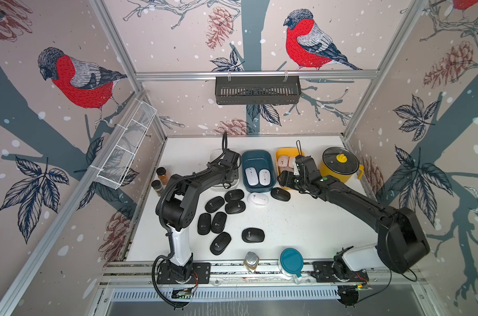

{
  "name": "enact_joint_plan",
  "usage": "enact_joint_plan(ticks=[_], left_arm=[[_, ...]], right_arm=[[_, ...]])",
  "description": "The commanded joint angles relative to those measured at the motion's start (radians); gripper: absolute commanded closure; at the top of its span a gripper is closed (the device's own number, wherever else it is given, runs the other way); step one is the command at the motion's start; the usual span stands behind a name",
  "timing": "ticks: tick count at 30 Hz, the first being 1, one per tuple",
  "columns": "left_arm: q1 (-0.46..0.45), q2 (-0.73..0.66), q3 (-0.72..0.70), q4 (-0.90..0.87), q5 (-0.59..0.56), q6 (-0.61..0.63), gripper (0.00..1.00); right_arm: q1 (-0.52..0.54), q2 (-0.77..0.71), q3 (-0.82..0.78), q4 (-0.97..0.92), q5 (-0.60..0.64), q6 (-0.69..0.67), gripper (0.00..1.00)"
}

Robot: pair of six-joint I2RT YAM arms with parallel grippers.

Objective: Place the mice by color into the storage box
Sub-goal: Place the mouse in the storage box.

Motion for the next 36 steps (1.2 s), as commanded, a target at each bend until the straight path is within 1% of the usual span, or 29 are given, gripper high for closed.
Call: enact_joint_plan(ticks=[1, 7, 8, 11, 14, 17, 20, 27, 33, 36], left_arm=[[0.002, 0.014, 0.011, 0.022, -0.003, -0.002, 0.46], [0.004, 0.047, 0.035, 0.002, -0.011, -0.004, 0.44], [0.005, 0.052, 0.036, -0.001, -0.012, -0.005, 0.42], [0.006, 0.065, 0.047, -0.013, -0.017, -0.019, 0.31], [0.009, 0.068, 0.053, -0.02, -0.019, -0.028, 0.22], [0.009, 0.056, 0.057, -0.019, -0.021, -0.035, 0.19], [0.009, 0.032, 0.072, -0.031, -0.025, -0.037, 0.19], [0.009, -0.116, 0.078, -0.05, -0.047, -0.04, 0.2], [0.007, -0.315, 0.001, -0.066, -0.072, -0.045, 0.2], [0.007, -0.403, -0.031, -0.14, -0.097, -0.06, 0.2]], right_arm=[[-0.003, 0.004, -0.003, 0.02, -0.009, 0.015, 0.23], [-0.007, 0.009, -0.004, 0.019, -0.014, 0.015, 0.23], [-0.009, 0.008, -0.006, 0.019, -0.016, 0.017, 0.22], [-0.009, 0.009, -0.008, 0.021, -0.016, 0.018, 0.22], [-0.011, 0.009, -0.011, 0.022, -0.019, 0.02, 0.22], [-0.011, 0.009, -0.009, 0.023, -0.021, 0.021, 0.22], [-0.011, 0.01, -0.002, 0.021, -0.023, 0.022, 0.22], [-0.01, 0.017, 0.009, 0.024, -0.036, 0.027, 0.22], [-0.002, 0.016, 0.017, 0.024, -0.036, 0.018, 0.22], [0.008, 0.015, 0.022, 0.022, -0.031, 0.013, 0.22]])
